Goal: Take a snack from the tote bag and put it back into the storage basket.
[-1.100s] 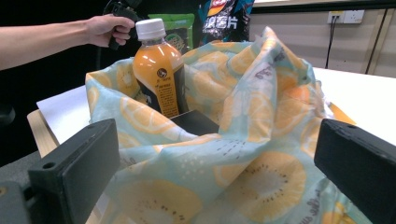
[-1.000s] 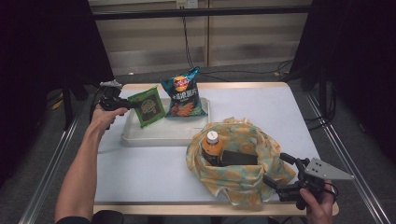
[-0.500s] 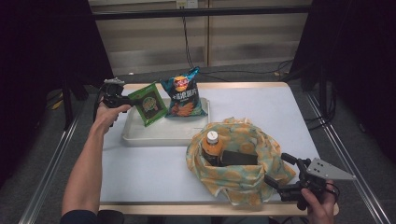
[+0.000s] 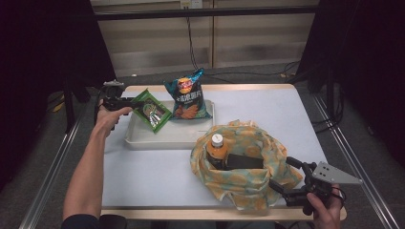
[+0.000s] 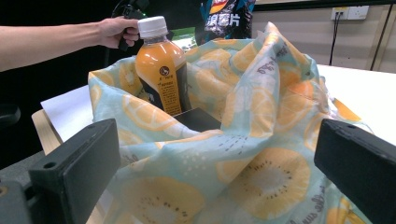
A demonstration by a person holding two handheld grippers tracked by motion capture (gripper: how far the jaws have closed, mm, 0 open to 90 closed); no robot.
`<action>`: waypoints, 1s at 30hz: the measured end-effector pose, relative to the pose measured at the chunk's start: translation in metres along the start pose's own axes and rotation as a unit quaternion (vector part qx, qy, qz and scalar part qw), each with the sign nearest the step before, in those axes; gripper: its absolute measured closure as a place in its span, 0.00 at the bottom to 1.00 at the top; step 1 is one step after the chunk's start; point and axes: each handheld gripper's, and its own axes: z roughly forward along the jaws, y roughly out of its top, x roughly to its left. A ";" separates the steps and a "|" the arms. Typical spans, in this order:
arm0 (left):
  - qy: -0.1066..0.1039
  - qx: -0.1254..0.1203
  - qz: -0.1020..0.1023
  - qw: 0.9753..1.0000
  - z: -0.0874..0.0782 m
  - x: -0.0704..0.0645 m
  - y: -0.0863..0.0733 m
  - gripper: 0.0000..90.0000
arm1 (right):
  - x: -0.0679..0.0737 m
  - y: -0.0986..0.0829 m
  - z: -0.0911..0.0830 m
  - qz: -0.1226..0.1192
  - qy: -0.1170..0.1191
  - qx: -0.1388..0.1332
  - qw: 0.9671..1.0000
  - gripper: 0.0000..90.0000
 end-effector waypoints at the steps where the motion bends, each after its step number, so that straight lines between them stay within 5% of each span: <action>1: 0.002 -0.003 -0.003 1.000 0.000 0.001 -0.001 0.54 | 0.000 0.000 0.000 0.000 0.001 0.000 1.000 0.00; 11: 0.012 -0.036 -0.014 0.999 -0.016 -0.001 -0.001 0.46 | 0.001 0.000 0.000 -0.001 0.005 0.001 1.000 0.00; 16: 0.003 -0.044 -0.008 0.999 -0.025 -0.006 -0.006 0.63 | 0.001 0.000 0.000 0.000 0.005 0.001 1.000 0.00; 21: -0.042 -0.040 0.003 0.998 -0.035 -0.012 -0.015 0.97 | 0.001 0.000 0.001 0.000 0.004 0.001 1.000 0.00; 24: -0.061 -0.027 0.003 0.998 -0.035 -0.017 -0.024 1.00 | 0.001 0.000 0.001 -0.002 0.002 0.001 1.000 0.00; 30: -0.062 0.002 0.003 0.998 -0.031 -0.020 -0.042 1.00 | 0.002 0.001 0.002 -0.002 0.002 0.001 1.000 0.00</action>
